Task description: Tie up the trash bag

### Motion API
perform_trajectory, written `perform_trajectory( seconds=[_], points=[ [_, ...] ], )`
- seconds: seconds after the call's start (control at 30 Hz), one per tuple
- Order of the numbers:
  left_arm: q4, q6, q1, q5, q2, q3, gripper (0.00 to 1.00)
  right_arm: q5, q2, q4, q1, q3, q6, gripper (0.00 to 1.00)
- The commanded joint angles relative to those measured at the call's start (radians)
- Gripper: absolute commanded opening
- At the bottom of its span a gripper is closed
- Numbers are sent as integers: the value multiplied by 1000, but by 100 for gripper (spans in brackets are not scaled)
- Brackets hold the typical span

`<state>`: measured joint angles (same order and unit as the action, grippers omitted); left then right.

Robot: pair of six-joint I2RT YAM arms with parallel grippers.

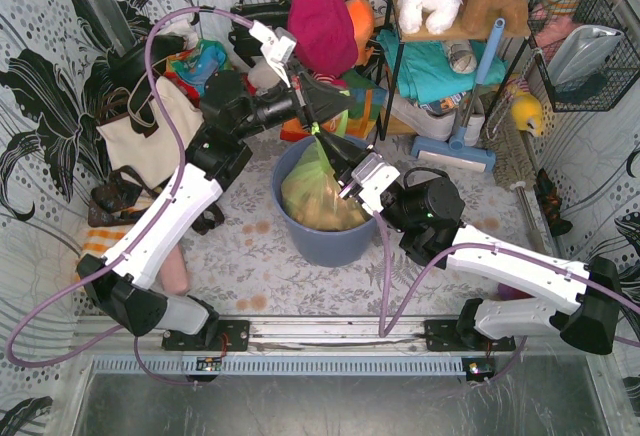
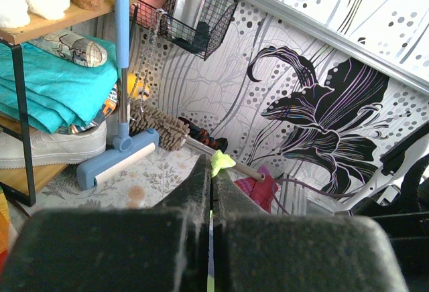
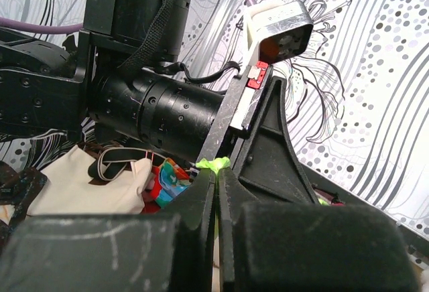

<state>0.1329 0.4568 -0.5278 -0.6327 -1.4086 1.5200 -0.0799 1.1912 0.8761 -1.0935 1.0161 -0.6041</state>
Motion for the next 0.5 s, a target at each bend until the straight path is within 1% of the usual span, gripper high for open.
perform_trajectory(
  seconds=[0.0, 0.03, 0.07, 0.1, 0.13, 0.2, 0.23, 0.27, 0.3, 0.4, 0.47],
  points=[
    [62, -16, -3, 6, 39, 14, 0, -6, -18, 91, -2, 4, 0, 0],
    [59, -20, -3, 14, 40, 19, 2, 2, -19, 87, -2, 11, 3, 0],
    [51, -25, -3, 25, 40, 22, 6, 12, -20, 77, -1, 18, 7, 0],
    [41, -30, -3, 37, 40, 29, 11, 21, -23, 61, -2, 26, 13, 0],
    [33, -37, -3, 49, 41, 33, 18, 27, -26, 51, -2, 34, 23, 2],
    [10, -57, -2, 74, 43, 47, 34, 32, -38, 42, -1, 39, 44, 16],
    [-12, -72, -3, 90, 45, 58, 40, 33, -47, 38, -2, 39, 55, 22],
    [-29, -87, -3, 108, 47, 67, 45, 31, -58, 31, -1, 39, 62, 31],
    [-42, -102, -2, 129, 50, 72, 48, 28, -70, 20, -2, 39, 73, 36],
    [-85, -147, -3, 195, 58, 96, 55, 15, -109, -20, -1, 41, 81, 49],
    [-109, -169, -3, 234, 63, 111, 56, -4, -136, -48, -2, 40, 78, 55]
  ],
)
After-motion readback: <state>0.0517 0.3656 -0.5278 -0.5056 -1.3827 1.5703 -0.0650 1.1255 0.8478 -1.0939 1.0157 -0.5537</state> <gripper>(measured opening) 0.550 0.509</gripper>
